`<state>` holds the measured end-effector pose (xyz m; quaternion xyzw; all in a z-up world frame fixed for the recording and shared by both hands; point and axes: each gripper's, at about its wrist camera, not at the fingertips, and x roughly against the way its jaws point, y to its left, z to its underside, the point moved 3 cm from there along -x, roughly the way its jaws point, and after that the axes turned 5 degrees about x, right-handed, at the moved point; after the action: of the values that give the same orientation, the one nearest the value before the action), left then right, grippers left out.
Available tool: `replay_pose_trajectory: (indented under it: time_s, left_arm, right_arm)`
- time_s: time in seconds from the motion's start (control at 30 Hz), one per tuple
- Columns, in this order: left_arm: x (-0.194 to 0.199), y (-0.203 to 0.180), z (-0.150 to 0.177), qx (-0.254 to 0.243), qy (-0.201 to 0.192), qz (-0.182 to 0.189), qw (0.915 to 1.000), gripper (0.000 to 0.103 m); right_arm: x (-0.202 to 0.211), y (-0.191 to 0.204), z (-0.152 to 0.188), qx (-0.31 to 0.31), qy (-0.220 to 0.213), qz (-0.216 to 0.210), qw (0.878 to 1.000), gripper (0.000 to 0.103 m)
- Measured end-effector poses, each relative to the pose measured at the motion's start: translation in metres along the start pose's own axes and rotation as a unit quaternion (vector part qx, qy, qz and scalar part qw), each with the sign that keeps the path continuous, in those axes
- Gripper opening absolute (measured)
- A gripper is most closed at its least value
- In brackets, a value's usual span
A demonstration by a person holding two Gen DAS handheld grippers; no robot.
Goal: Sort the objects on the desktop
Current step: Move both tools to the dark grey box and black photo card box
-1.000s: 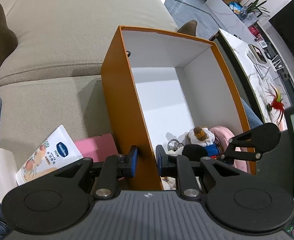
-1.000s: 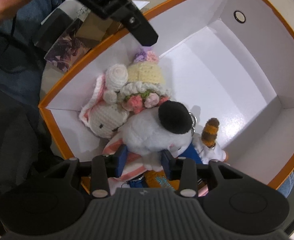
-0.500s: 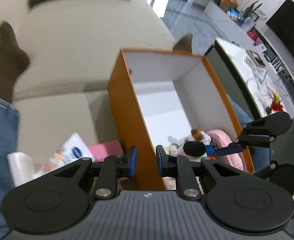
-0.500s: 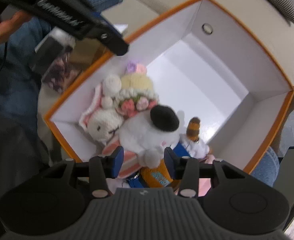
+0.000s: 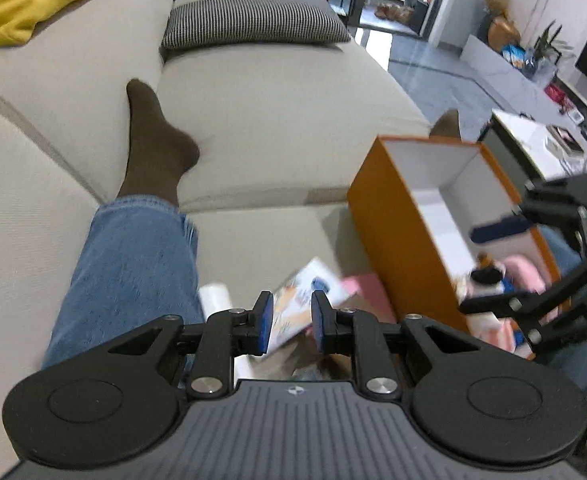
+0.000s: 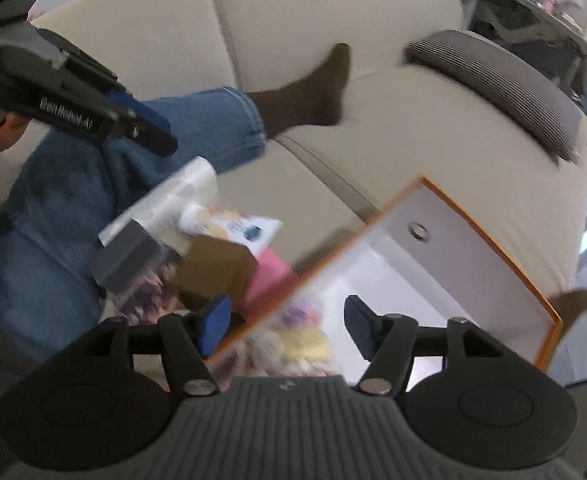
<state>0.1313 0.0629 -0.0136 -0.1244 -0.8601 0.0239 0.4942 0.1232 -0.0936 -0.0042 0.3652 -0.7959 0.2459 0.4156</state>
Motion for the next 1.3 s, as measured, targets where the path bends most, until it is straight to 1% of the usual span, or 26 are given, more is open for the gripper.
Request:
replay_pose_trajectory:
  time_s: [0.03, 0.1, 0.17, 0.27, 0.37, 0.47, 0.6, 0.63, 0.67, 0.8, 0.93, 1.03, 1.2, 1.3]
  left_arm:
    - [-0.001, 0.002, 0.003, -0.001, 0.007, -0.003, 1.0, 0.023]
    - [-0.004, 0.006, 0.01, 0.0, 0.019, -0.005, 0.9998, 0.026]
    - [-0.008, 0.012, 0.017, 0.013, 0.037, 0.002, 0.9992, 0.029]
    - [-0.014, 0.015, 0.03, 0.027, 0.056, 0.01, 0.998, 0.029]
    - [-0.02, 0.019, 0.044, 0.049, 0.075, 0.013, 0.9959, 0.029]
    - [-0.026, 0.021, 0.057, 0.07, 0.09, 0.02, 0.9933, 0.033]
    - [-0.032, 0.021, 0.069, 0.094, 0.093, 0.02, 0.991, 0.04]
    - [-0.033, 0.022, 0.071, 0.103, 0.091, 0.019, 0.9903, 0.046]
    - [-0.034, 0.022, 0.073, 0.109, 0.086, 0.019, 0.9901, 0.048]
    - [-0.038, 0.016, 0.075, 0.103, 0.08, 0.01, 0.9914, 0.05]
    - [-0.042, 0.011, 0.076, 0.097, 0.074, -0.006, 0.9924, 0.05]
    - [-0.046, 0.012, 0.079, 0.101, 0.081, -0.01, 0.9915, 0.05]
    - [-0.052, 0.007, 0.083, 0.09, 0.084, -0.027, 0.9921, 0.05]
    - [-0.056, 0.006, 0.085, 0.094, 0.087, -0.025, 0.9915, 0.045]
  right_arm:
    - [-0.002, 0.002, -0.007, 0.001, 0.004, -0.004, 1.0, 0.065]
    - [-0.012, 0.011, -0.019, 0.0, 0.012, -0.02, 1.0, 0.065]
    - [-0.022, 0.021, -0.026, -0.002, 0.027, -0.033, 0.999, 0.065]
    - [-0.042, 0.033, -0.03, -0.012, 0.053, -0.05, 0.997, 0.06]
    - [-0.054, 0.046, -0.032, -0.023, 0.059, -0.068, 0.996, 0.057]
    - [-0.059, 0.062, -0.029, -0.032, 0.056, -0.069, 0.996, 0.057]
    - [-0.064, 0.083, -0.018, -0.046, 0.047, -0.07, 0.995, 0.057]
    - [-0.064, 0.085, -0.015, -0.051, 0.044, -0.07, 0.995, 0.057]
    - [-0.065, 0.088, -0.011, -0.057, 0.04, -0.071, 0.995, 0.057]
    - [-0.067, 0.096, 0.003, -0.077, 0.028, -0.06, 0.995, 0.057]
    - [-0.063, 0.104, 0.011, -0.08, 0.015, -0.044, 0.996, 0.057]
    - [-0.062, 0.107, 0.016, -0.084, 0.01, -0.039, 0.996, 0.057]
    - [-0.06, 0.109, 0.021, -0.084, 0.005, -0.029, 0.996, 0.057]
    - [-0.062, 0.11, 0.023, -0.089, 0.002, -0.033, 0.995, 0.057]
